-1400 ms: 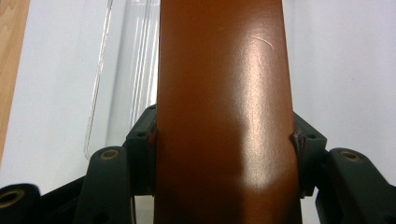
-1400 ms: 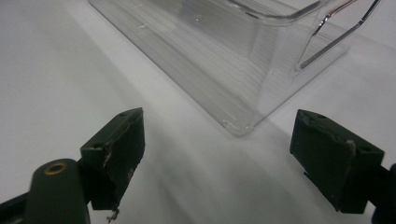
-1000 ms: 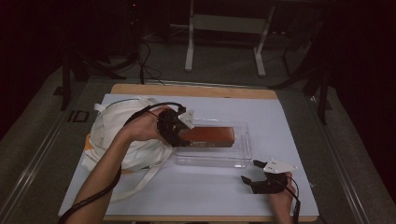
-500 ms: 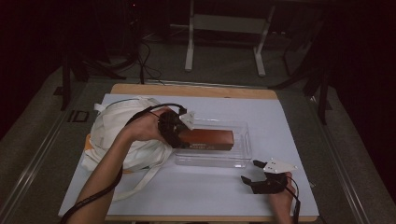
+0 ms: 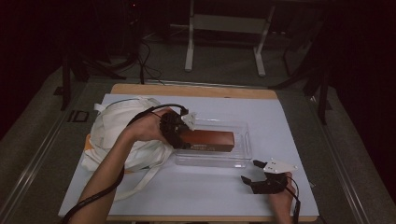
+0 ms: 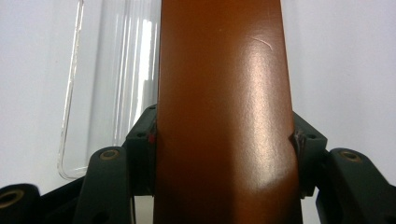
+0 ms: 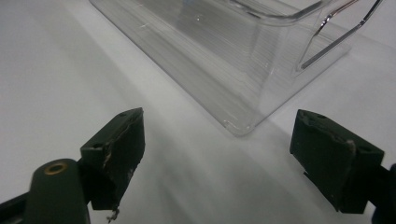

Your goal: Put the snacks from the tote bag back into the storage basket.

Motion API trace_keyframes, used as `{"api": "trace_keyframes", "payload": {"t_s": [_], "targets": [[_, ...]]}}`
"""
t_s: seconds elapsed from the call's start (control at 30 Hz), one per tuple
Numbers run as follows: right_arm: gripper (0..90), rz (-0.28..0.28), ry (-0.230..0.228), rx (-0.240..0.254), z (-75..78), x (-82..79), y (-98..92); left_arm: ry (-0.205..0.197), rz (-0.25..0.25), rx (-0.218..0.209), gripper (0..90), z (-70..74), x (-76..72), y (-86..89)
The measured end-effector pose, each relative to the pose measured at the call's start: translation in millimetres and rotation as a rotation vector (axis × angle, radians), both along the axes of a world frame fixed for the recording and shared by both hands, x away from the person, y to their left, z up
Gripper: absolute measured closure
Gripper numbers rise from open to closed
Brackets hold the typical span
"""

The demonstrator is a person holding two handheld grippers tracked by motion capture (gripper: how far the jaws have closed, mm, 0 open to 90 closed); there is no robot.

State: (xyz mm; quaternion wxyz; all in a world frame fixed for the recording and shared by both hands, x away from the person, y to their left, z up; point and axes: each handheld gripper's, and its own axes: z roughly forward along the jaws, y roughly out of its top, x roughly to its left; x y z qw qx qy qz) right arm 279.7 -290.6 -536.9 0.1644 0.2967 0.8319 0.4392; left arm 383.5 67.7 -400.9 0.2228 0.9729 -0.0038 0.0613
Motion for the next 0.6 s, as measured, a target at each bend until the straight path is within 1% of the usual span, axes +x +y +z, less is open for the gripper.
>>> {"api": "trace_keyframes", "payload": {"t_s": [0.27, 0.6], "targets": [[17.9, 0.000, 0.000, 0.000, 0.0, -0.1, 0.1, 0.010, -0.014, 0.007, 43.2, -2.1, -0.6, -1.0], [17.9, 0.002, 0.000, 0.000, 0.0, -0.1, 0.0, 0.013, -0.024, 0.016, 43.2, -6.2, -1.4, -6.4]]}}
